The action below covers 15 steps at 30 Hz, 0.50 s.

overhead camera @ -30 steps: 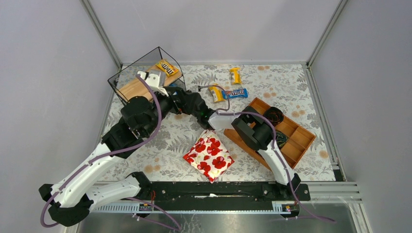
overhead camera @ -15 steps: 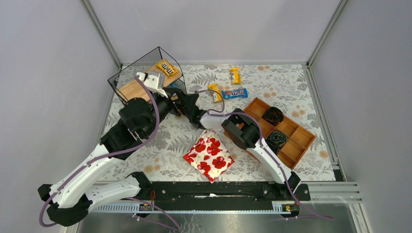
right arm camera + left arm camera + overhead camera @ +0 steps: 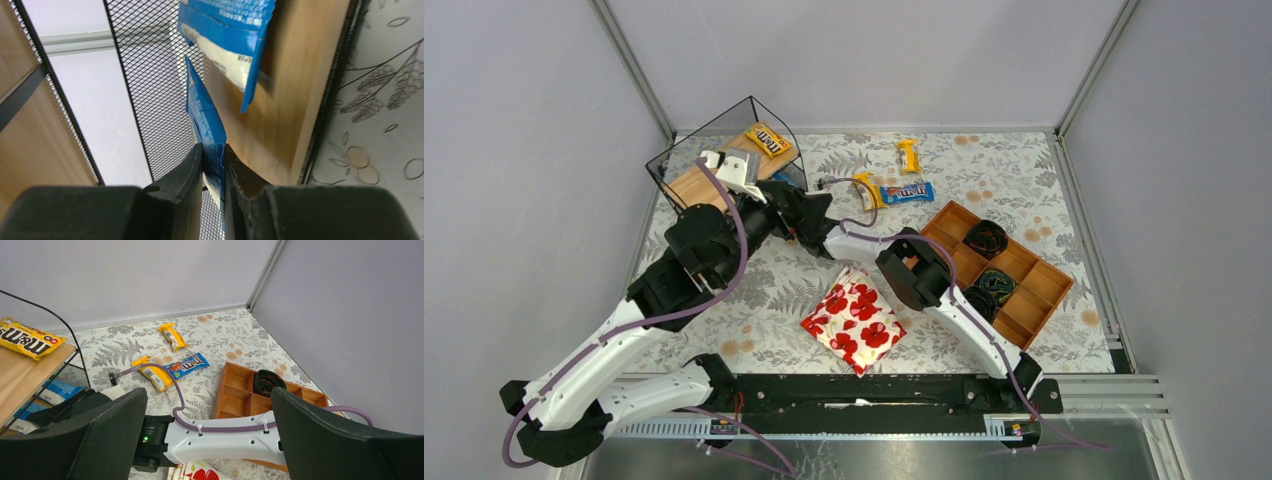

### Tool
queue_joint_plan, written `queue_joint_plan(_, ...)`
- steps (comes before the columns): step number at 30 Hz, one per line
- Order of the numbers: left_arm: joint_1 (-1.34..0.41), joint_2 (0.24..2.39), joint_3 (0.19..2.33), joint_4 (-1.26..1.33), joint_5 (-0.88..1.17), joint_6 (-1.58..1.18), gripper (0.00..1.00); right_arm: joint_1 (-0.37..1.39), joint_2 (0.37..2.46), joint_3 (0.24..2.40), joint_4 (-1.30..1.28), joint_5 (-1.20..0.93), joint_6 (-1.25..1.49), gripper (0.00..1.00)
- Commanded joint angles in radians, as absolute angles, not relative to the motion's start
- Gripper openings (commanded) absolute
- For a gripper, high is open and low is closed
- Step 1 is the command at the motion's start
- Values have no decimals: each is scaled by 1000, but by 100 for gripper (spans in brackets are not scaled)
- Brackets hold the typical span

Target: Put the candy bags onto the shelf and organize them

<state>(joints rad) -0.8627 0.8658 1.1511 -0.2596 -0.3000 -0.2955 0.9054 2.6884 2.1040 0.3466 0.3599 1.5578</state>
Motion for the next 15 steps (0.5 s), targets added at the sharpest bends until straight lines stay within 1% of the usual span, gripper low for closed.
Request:
queue_joint_plan(1, -868, 851, 1153, -210, -315, -291, 99, 914, 2723, 2174, 287, 458, 1563, 14)
queue_joint_plan(10, -867, 851, 1152, -209, -317, -291, 99, 911, 2768, 2253, 232, 483, 1544, 15)
queue_joint_plan(13, -867, 851, 1151, -209, -317, -291, 99, 909, 2762, 2241, 229, 480, 1540, 18)
queue_joint_plan(15, -868, 852, 1151, -209, -317, -291, 99, 905, 2757, 2230, 229, 468, 1537, 25)
